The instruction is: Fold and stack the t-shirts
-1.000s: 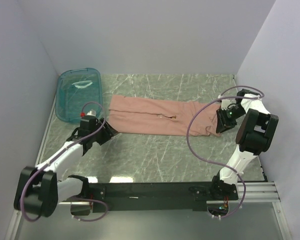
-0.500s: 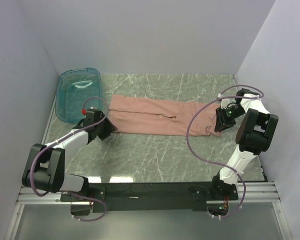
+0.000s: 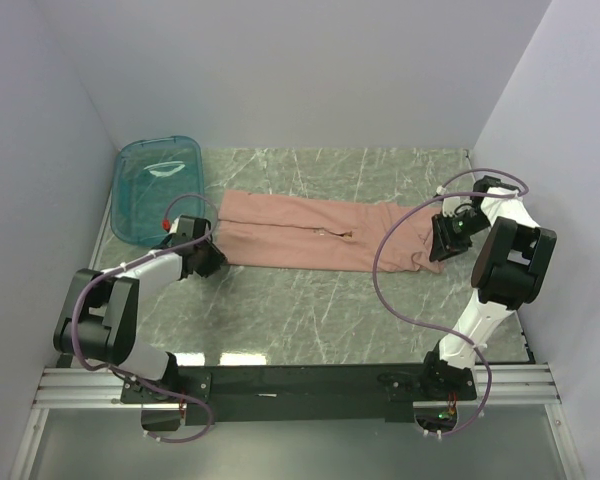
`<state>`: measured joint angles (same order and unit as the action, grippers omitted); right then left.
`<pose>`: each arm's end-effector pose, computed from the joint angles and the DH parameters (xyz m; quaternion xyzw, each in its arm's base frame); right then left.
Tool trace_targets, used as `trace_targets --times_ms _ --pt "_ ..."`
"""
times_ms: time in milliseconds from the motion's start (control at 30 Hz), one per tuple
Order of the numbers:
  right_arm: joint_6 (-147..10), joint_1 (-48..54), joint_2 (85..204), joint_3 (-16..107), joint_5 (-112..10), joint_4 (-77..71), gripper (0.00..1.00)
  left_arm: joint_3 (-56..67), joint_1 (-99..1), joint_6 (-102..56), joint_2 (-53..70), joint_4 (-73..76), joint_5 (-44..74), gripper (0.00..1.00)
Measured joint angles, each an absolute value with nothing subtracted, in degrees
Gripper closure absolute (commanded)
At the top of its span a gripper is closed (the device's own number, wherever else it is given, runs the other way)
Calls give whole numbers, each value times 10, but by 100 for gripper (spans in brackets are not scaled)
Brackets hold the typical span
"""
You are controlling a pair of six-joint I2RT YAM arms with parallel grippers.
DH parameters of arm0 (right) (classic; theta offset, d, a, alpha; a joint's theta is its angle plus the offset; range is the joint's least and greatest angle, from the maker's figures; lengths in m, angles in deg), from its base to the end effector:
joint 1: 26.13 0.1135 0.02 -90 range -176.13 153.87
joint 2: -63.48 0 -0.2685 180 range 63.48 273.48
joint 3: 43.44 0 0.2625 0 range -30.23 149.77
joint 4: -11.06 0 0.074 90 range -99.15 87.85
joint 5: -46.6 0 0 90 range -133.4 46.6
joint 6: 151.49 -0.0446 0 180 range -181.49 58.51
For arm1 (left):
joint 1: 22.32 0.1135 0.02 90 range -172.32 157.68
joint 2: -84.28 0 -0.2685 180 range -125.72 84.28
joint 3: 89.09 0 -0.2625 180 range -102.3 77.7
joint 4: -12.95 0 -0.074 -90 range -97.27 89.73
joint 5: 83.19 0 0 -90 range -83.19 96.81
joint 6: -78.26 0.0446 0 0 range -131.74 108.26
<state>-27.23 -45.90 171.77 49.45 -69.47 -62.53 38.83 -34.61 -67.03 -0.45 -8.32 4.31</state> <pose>0.3448 -0.1031 0.1847 -0.1248 0.9662 0.1970 0.1101 0.2800 -0.0590 0.1434 -0.3547 0.8820 -0.1549 0.2688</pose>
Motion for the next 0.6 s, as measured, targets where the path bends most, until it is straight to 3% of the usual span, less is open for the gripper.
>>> trace_targets --times_ms 333,433,533,600 --pt "-290 -459 1747 491 -689 -597 64 384 -347 -669 -16 -77 41 81" --pt "-290 -459 1752 488 -689 -596 74 384 -347 -668 -16 -79 41 88" --pt "-287 -460 1753 486 -686 -596 100 384 -347 -667 -16 -78 41 98" --pt "-288 -461 1753 485 -685 -597 100 384 -347 -665 -16 -79 41 99"
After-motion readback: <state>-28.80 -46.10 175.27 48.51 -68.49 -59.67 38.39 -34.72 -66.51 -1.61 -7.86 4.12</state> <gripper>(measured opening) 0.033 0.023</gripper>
